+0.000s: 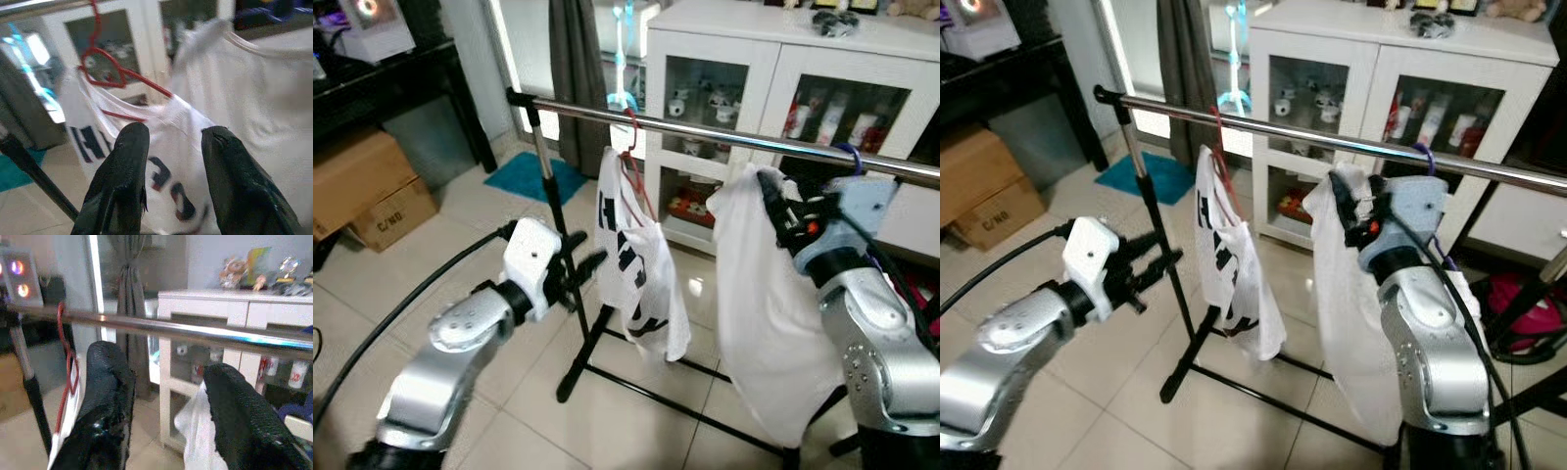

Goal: Hang hanger

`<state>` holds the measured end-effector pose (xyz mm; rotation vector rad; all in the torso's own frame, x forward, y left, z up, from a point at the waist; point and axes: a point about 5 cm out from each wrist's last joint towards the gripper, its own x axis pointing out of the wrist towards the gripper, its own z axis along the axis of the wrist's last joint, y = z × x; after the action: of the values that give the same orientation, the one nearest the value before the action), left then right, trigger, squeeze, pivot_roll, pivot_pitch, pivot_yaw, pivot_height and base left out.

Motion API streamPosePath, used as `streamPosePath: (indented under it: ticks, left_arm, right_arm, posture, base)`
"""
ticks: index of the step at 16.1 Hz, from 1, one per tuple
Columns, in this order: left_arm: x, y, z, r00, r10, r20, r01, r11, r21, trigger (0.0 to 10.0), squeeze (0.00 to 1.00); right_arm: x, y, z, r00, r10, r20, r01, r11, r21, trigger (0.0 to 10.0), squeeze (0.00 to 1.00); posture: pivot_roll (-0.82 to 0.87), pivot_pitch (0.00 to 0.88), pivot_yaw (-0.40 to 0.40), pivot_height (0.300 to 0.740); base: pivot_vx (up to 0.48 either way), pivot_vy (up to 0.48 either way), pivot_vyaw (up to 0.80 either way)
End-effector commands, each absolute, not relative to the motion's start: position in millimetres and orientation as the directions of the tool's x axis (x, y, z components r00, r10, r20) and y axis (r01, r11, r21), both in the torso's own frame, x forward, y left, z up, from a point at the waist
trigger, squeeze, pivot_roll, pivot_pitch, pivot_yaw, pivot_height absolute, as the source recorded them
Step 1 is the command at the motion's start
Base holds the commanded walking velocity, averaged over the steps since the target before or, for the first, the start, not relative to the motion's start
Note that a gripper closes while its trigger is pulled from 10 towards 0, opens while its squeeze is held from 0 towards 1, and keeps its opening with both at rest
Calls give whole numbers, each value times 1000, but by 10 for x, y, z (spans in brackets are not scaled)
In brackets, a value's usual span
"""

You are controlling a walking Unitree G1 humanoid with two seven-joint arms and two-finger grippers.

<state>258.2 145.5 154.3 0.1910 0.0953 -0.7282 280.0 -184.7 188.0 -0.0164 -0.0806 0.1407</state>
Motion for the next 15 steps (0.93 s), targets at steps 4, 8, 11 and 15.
streamPosePath:
  ticks: [4, 8, 11, 15]
  left_arm:
    - [2497, 1443, 1539, 610, -764, -210, 791, 601, 116, 10000, 0]
    - [2465, 1428, 1552, 557, -801, -219, 830, 548, 107, 10000, 0]
    - [2452, 1401, 1561, 536, -816, -216, 844, 528, 99, 10000, 0]
    - [2416, 1403, 1556, 516, -827, -223, 856, 510, 87, 10000, 0]
  right_arm:
    - [2783, -1998, 1929, 990, 137, -18, -138, 987, -86, 10000, 1000]
    - [2845, -2322, 1865, 987, 24, -161, -55, 981, -186, 10000, 1000]
    - [3023, -2481, 1867, 981, -10, -195, -29, 981, -194, 10000, 1000]
    - [3276, -2669, 1840, 972, -76, -223, 28, 977, -212, 10000, 0]
  posture:
    - [-52, 0, 59, 740]
    - [-57, 0, 63, 740]
    - [-49, 0, 55, 740]
    - [-37, 0, 48, 740]
  base:
    - [0, 0, 0]
    - [0, 0, 0]
    - [0, 0, 0]
    - [0, 0, 0]
